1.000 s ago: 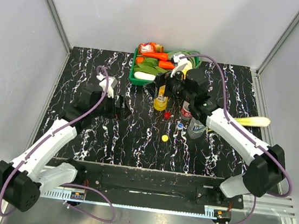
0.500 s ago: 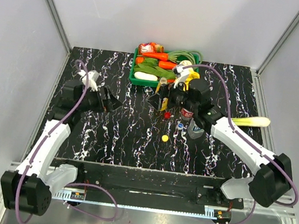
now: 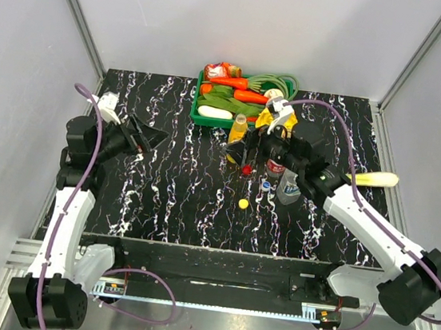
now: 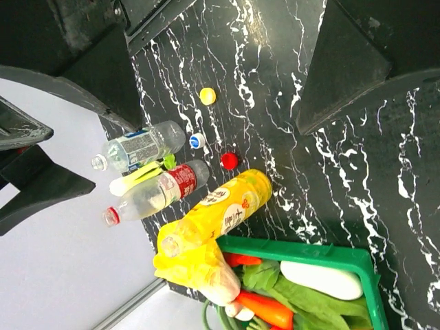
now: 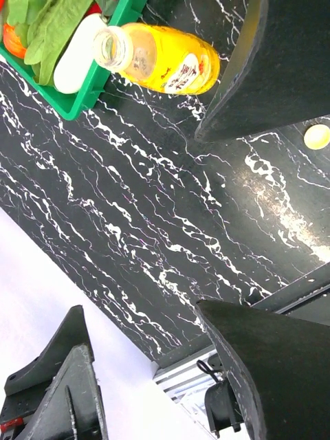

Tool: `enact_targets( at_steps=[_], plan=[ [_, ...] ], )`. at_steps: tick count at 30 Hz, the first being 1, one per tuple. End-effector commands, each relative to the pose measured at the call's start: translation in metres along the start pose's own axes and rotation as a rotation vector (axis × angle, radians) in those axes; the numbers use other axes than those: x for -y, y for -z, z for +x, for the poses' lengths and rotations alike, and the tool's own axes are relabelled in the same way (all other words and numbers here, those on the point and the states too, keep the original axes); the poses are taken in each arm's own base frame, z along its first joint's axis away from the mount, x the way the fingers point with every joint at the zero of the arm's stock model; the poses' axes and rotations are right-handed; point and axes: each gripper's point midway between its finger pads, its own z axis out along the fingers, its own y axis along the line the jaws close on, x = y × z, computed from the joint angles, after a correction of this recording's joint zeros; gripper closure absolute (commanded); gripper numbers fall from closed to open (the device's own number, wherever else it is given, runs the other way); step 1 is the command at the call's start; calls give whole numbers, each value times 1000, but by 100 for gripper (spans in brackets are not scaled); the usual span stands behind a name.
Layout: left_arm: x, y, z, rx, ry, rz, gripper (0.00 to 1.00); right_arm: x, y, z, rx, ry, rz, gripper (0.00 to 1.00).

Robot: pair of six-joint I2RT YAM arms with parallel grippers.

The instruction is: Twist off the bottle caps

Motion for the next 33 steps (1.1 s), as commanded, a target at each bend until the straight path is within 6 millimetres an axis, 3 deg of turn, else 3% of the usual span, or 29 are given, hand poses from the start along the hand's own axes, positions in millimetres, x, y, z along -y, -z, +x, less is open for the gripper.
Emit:
enact_targets(
  at_steps=[1,4,13,21,27,33],
  plan=[
    [36,9,-41,136,-80,96,1,-3,23,-22,74,56,42,0],
    [48,17,-53,187,-133,104,1,0,39,-34,130,76,89,0],
    [43,33,-65,264,-191,-8,1,15,90,-63,248,114,261,0],
    [32,31,-60,271,-185,-31,1,54,104,-73,201,26,352,0],
    [23,22,-53,245,-150,-33,1,108,117,-78,217,-64,473,0],
    [9,13,-44,193,-133,-52,1,173,144,-83,297,-254,561,0]
  ],
)
